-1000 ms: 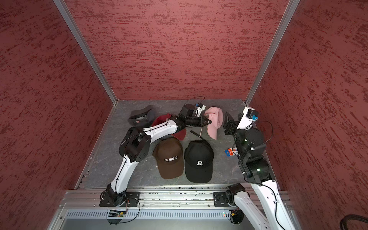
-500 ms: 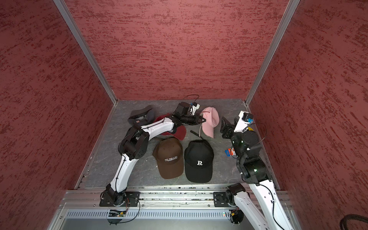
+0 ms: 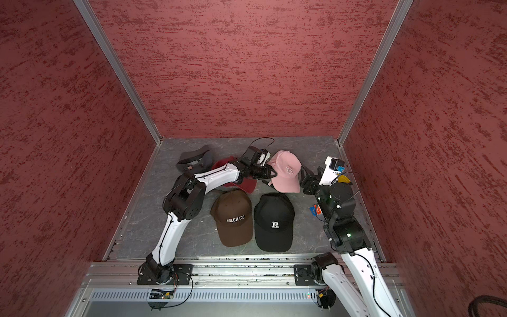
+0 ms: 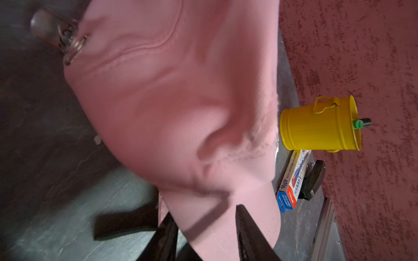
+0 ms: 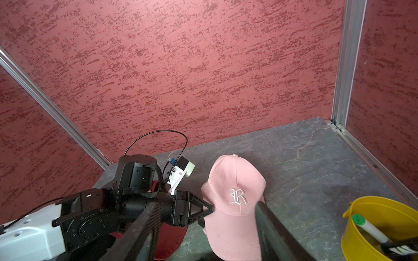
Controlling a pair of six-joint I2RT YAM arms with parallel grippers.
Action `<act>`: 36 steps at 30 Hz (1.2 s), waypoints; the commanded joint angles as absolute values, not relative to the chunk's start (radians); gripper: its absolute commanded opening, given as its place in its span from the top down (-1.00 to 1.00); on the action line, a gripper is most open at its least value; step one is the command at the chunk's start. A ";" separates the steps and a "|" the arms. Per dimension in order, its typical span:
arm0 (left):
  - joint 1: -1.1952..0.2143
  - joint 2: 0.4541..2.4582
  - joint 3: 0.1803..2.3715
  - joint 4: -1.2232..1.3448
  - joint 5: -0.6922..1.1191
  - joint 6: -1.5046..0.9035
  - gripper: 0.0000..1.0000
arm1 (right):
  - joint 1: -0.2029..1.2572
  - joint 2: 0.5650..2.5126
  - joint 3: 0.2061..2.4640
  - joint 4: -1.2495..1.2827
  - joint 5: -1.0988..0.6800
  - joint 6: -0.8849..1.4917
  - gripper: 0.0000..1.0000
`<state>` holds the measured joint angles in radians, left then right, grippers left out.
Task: Open the adjustable buckle of the baseball cap
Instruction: Place the baseball cap at the center of the board.
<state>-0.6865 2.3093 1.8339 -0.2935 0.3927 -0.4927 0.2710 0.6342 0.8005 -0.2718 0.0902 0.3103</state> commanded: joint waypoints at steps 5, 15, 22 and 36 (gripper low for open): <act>-0.725 2.268 1.892 -0.425 0.208 -0.414 -0.18 | 0.268 0.635 0.798 -0.232 0.049 0.323 -0.34; -0.746 2.213 1.905 -0.528 0.024 -0.451 -0.89 | 0.268 0.644 0.777 -0.222 0.027 0.321 -0.36; -0.747 2.096 1.901 -0.617 -0.074 -0.437 -0.91 | 0.268 0.646 0.772 -0.227 0.011 0.321 -0.37; -0.703 1.725 1.637 -0.920 -0.291 -0.688 -0.86 | 0.268 0.679 0.735 -0.168 -0.057 0.330 -0.38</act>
<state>-0.6994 1.7596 1.6798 -0.8135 -0.2237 -0.6147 0.2710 0.6743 0.7429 -0.2199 -0.0170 0.3202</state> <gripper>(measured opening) 0.928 0.689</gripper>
